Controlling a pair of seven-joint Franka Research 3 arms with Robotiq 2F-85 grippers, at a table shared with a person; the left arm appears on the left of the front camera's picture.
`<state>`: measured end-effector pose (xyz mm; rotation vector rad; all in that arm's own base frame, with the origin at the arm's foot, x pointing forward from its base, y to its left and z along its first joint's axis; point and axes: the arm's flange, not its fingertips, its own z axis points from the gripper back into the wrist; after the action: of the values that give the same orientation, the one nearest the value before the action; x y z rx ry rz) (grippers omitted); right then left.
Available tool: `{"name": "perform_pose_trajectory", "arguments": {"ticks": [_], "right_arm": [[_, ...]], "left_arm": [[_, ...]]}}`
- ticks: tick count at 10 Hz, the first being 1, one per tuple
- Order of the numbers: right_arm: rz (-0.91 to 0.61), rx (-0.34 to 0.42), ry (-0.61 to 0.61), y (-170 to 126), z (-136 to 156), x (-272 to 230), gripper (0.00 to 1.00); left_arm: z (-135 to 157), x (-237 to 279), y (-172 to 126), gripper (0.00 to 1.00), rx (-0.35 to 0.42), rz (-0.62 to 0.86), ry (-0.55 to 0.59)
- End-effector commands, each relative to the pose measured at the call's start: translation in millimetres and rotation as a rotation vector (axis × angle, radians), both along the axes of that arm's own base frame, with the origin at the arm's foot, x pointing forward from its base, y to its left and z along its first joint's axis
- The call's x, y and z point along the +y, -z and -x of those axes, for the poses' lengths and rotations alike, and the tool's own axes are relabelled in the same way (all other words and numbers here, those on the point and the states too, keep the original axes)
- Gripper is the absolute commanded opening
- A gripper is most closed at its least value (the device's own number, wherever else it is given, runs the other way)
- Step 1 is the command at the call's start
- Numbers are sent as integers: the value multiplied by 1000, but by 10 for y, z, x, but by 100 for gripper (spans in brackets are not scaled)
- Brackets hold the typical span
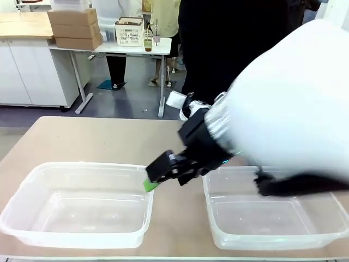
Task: Sort the waste into each basket.
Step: Pick up the Organizing box on the left side of the table and lift it.
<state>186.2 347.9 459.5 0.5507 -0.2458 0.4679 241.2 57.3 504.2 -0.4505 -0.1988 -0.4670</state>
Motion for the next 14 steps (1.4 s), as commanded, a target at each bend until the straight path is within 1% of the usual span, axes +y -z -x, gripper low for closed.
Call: {"name": "perform_pose_trajectory", "arguments": {"ticks": [1,2,3,4,5,6,7,8,9,10,11,13,14], "right_arm": [[124,-100,225,315,-297,398,100],[206,-122,258,434,-356,404,100],[180,-115,216,410,-397,242,100],[87,-138,149,334,-118,263,100],[87,-138,149,334,-118,263,100],[144,-158,180,460,-286,252,100],[295,-188,239,473,-280,539,100],[385,-150,285,527,-332,723,100],[379,-124,302,543,-419,828,100],[364,-106,317,552,-460,882,100],[354,-51,354,588,-525,935,100],[362,25,408,678,-598,1013,100],[421,60,441,769,-628,1063,100]], "left_arm": [[310,-340,577,100,65,-104,-6],[361,-485,779,100,96,-59,12],[399,-583,926,100,153,1,19],[-42,-173,62,100,62,-96,8],[-42,-173,62,100,62,-96,8],[-42,-173,62,100,62,-96,8],[-76,-258,110,100,92,-81,33],[-79,-440,315,100,100,-126,-25],[-30,-581,638,100,152,-185,-50],[29,-606,805,100,170,-195,-55],[85,-645,999,100,159,-243,-94],[172,-692,1235,100,171,-289,-98],[215,-719,1328,100,193,-281,-77]]}}
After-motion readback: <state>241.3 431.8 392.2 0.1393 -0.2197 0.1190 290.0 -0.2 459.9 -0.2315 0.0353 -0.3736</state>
